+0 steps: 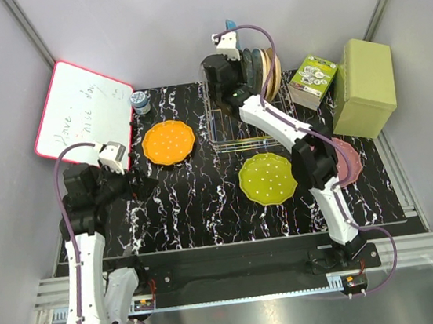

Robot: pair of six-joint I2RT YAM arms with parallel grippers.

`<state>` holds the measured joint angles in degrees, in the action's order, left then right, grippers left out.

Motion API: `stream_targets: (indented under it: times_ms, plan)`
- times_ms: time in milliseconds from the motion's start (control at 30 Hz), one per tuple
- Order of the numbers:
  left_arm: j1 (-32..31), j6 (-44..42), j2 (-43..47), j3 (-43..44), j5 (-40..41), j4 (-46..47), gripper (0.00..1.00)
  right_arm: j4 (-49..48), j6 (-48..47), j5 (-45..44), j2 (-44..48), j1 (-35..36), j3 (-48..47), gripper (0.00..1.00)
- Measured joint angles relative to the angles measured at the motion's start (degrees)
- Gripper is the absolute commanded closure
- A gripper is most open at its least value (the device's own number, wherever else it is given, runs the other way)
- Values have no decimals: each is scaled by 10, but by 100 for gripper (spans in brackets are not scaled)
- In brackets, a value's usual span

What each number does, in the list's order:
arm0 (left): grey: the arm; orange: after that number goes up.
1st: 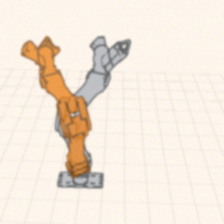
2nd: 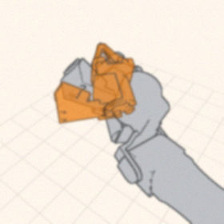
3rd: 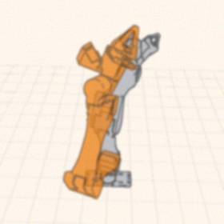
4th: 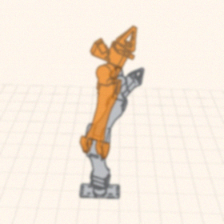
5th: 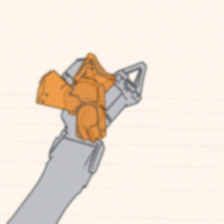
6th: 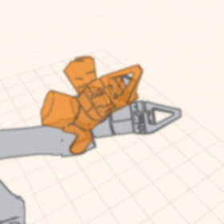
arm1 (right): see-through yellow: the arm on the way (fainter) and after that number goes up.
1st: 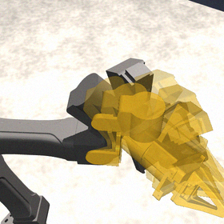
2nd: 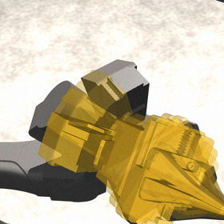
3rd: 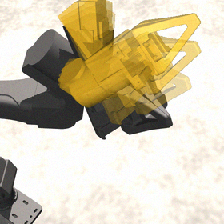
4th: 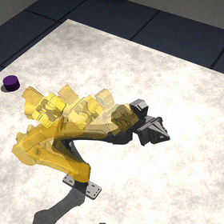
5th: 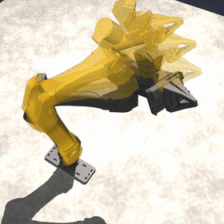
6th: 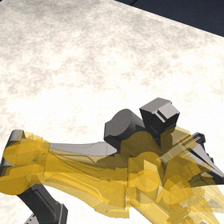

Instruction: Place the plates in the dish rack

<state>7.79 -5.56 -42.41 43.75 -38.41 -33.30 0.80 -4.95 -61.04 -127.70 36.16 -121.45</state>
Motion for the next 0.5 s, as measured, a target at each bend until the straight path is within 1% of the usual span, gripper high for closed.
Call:
stream_targets:
  times_ms: [333,500]
  plan:
    - [-6,0,-1,-4,0,0,8,47,37,1,-63,-7,-19,100]
    - [-7,0,-5,-4,0,0,8,56,48,2,-76,-12,-21,100]
